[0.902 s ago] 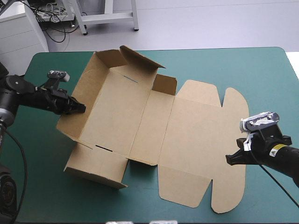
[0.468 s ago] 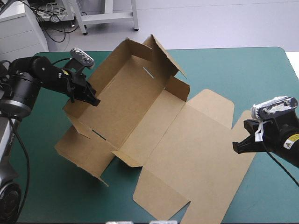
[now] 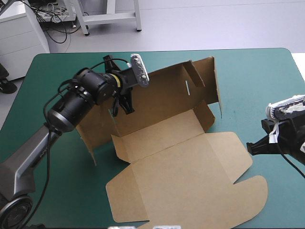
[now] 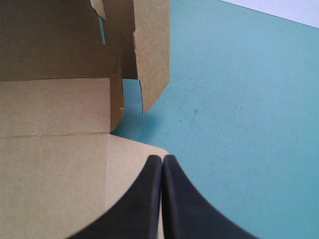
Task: Fold the box
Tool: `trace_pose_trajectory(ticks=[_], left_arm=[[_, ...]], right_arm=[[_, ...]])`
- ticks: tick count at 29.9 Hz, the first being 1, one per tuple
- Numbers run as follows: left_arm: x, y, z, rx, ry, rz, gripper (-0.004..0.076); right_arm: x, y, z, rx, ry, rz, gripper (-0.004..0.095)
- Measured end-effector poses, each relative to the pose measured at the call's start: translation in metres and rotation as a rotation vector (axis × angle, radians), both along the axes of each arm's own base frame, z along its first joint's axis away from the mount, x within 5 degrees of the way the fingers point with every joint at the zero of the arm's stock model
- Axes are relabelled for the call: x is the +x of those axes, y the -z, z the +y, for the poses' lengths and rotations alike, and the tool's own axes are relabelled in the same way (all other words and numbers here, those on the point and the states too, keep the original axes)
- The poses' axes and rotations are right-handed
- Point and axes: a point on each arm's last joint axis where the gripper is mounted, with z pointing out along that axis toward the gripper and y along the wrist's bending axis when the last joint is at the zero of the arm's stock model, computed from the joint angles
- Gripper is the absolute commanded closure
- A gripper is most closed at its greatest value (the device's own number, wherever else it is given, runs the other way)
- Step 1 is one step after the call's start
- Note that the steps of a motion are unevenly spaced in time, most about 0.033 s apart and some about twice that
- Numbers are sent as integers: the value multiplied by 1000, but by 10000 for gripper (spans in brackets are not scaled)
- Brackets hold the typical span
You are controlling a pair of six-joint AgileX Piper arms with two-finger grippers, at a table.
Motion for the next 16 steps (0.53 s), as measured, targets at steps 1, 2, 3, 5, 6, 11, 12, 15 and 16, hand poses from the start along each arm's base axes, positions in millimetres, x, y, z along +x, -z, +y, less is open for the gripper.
trace_pose_trajectory(ticks=[1,2,3,5,6,11,12,15,16], left_arm=[[-2,0,-7,22,24,-31,756],[-5,-1,-12,40,44,-57,756],[-6,-1,-16,53,57,-83,756],[-10,-2,-24,68,85,-126,756],[-12,-1,-27,77,97,-143,756],[-17,10,-36,139,128,-197,756],[-18,15,-37,154,128,-203,756],[-23,30,-39,196,126,-254,756],[-26,34,-39,205,127,-275,756]], right_arm=[[0,0,0,1,1,0,926],[0,0,0,2,2,1,926],[0,0,0,4,3,1,926],[0,0,0,5,4,1,926],[0,0,0,5,4,1,926],[0,0,0,10,7,0,926],[0,0,0,11,8,-1,926],[0,-1,0,19,13,-6,926],[1,-1,0,24,16,-7,926]])
